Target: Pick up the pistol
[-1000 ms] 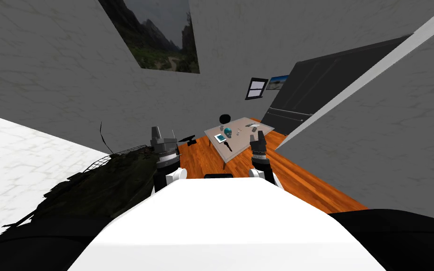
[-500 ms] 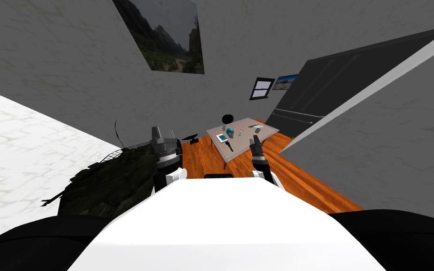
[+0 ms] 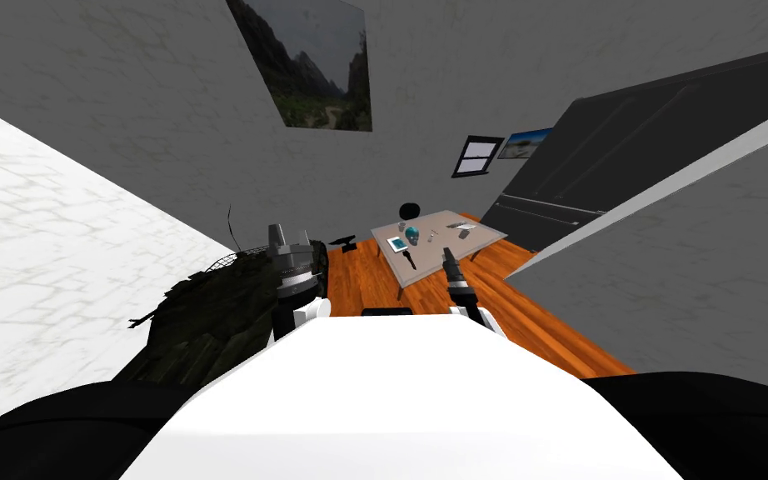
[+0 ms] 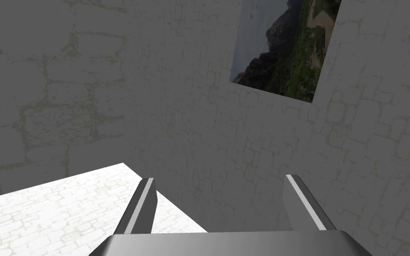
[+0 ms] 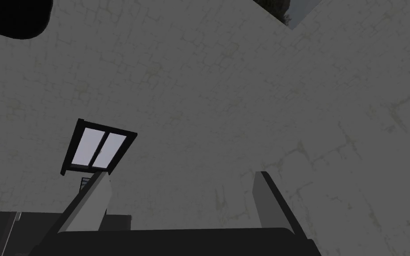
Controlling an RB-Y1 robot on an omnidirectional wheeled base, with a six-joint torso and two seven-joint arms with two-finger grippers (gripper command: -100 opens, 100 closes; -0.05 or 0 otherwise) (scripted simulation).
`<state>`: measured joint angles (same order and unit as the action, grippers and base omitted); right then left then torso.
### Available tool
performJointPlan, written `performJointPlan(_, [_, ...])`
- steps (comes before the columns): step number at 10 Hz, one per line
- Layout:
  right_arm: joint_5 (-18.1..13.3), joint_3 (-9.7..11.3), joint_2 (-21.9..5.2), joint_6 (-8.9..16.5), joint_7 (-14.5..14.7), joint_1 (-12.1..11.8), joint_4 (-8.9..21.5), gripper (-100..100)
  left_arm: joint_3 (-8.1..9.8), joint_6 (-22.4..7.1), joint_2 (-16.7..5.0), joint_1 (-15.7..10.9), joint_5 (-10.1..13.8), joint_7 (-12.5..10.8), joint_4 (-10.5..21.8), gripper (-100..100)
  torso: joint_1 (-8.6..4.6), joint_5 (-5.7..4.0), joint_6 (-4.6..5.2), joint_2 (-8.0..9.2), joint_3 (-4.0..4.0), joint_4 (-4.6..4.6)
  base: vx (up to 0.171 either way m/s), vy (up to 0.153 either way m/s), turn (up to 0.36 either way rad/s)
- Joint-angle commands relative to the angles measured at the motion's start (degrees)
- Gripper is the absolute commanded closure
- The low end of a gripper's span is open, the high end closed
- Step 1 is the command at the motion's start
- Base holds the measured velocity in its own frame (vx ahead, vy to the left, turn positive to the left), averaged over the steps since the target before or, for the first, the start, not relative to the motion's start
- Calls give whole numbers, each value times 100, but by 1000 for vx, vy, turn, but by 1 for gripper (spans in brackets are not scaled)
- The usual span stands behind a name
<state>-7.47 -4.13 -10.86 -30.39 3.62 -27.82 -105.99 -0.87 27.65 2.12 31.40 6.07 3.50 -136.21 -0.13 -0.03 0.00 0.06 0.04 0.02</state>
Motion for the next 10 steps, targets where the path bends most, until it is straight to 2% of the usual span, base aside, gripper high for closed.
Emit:
performJointPlan(1, [-97,-23,-23,50,29,41,223,-100,0,0,0,0,0,0,0,0,0,0,0,0,0,0,-19,-15,100])
performJointPlan(2, [-275,-87,-111,73,54,90,422,-100,0,0,0,0,0,0,0,0,3,0,2,-2,-1,0,-18,-12,176])
performJointPlan(3, [-275,-87,-111,73,54,90,575,-100,0,0,0,0,0,0,0,0,3,1,-1,-4,-2,-1,-13,-11,95])
performJointPlan(4, [-458,-144,-198,98,78,147,771,-100,0,0,0,1,0,0,0,0,4,1,2,-5,-3,-1,-11,-4,222])
performJointPlan(6, [-458,-144,-198,98,78,147,935,-100,0,0,0,1,0,0,0,0,6,1,3,-6,-3,-1,-7,-5,26])
performJointPlan(7, [-646,-194,-284,125,100,210,1160,-100,0,0,0,1,0,0,0,0,8,2,3,-8,-4,-2,-9,8,202])
performJointPlan(8, [-646,-194,-284,125,100,210,1299,-100,0,0,0,0,0,0,0,0,11,2,-1,-8,-5,-1,-7,1,123])
performJointPlan(9, [-837,-238,-370,154,121,278,1464,-100,0,0,0,1,0,0,0,0,9,2,3,-8,-4,-2,-9,10,219])
performJointPlan(10, [-837,-238,-370,154,121,278,1663,-100,0,0,0,0,0,0,0,0,11,2,-1,-9,-5,-1,-5,4,92])
